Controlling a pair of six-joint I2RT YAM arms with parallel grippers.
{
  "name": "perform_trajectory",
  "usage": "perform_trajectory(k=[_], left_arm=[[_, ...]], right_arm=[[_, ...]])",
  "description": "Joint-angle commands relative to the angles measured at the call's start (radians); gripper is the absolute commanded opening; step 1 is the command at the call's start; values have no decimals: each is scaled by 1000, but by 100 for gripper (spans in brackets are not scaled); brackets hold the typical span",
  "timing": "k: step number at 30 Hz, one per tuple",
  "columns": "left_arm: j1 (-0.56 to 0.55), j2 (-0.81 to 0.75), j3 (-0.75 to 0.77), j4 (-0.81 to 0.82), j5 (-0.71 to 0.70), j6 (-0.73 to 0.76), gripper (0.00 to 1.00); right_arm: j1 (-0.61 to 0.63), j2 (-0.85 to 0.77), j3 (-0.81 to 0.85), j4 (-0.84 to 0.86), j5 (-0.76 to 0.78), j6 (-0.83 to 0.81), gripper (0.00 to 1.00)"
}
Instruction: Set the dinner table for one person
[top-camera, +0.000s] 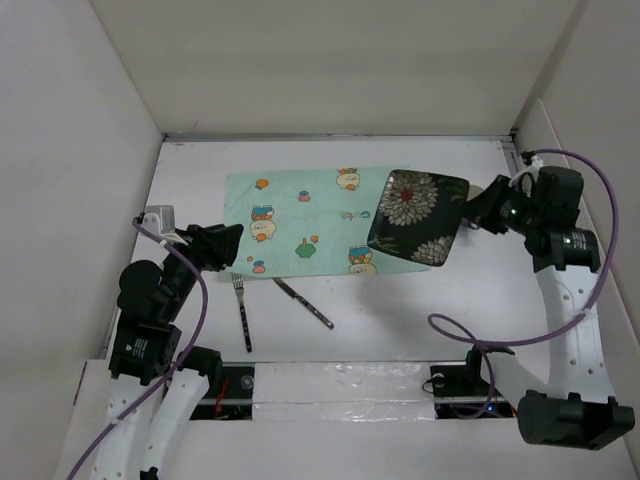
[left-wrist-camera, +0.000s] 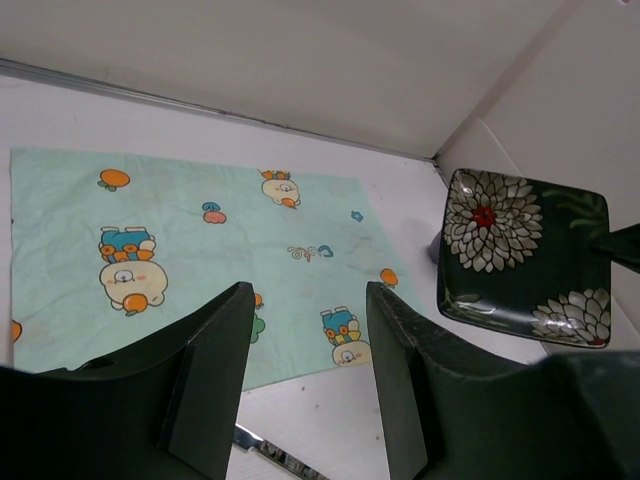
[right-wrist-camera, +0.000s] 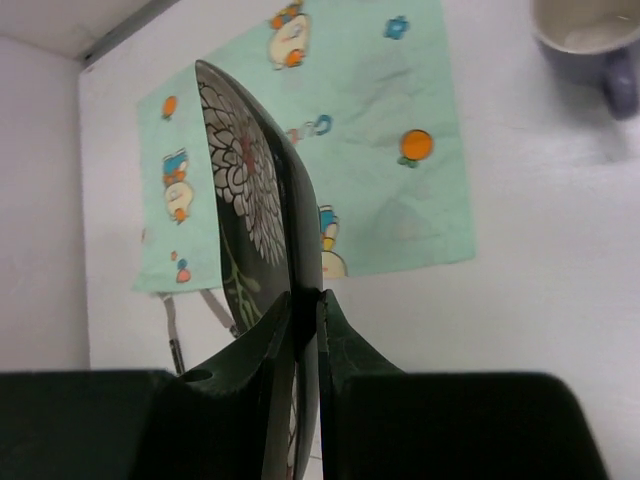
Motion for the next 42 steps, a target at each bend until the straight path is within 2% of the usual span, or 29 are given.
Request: perform_trajectory(k=[1, 4, 5, 6, 10, 11, 14, 21, 27, 42], left_arm=[[7, 12, -11, 42, -26, -3, 46], [7, 23, -18, 39, -30, -8, 48], [7, 35, -21, 36, -35, -8, 48], [7, 35, -21, 36, -35, -8, 48], [7, 78, 6, 14, -59, 0, 48], [7, 83, 11, 11, -67, 3, 48], [7, 101, 28, 1, -85, 9, 48], [7, 109, 8, 5, -115, 27, 48], [7, 92, -26, 16, -159, 27, 48], [7, 111, -24, 36, -138, 32, 48]], right_arm=[[115, 41, -23, 316, -183, 109, 0], [236, 138, -55, 491, -225, 151, 0], [284, 225, -66, 637, -237, 192, 0], [284, 225, -66, 639, -237, 192, 0], [344, 406, -52, 862, -312, 241, 0], [355, 441, -54, 963, -320, 281, 0], [376, 589, -21, 1085, -347, 326, 0], [421, 885, 103, 1254, -375, 407, 0], [421, 1055, 193, 1254, -410, 412, 0], [430, 1232, 286, 1073, -438, 312, 0]])
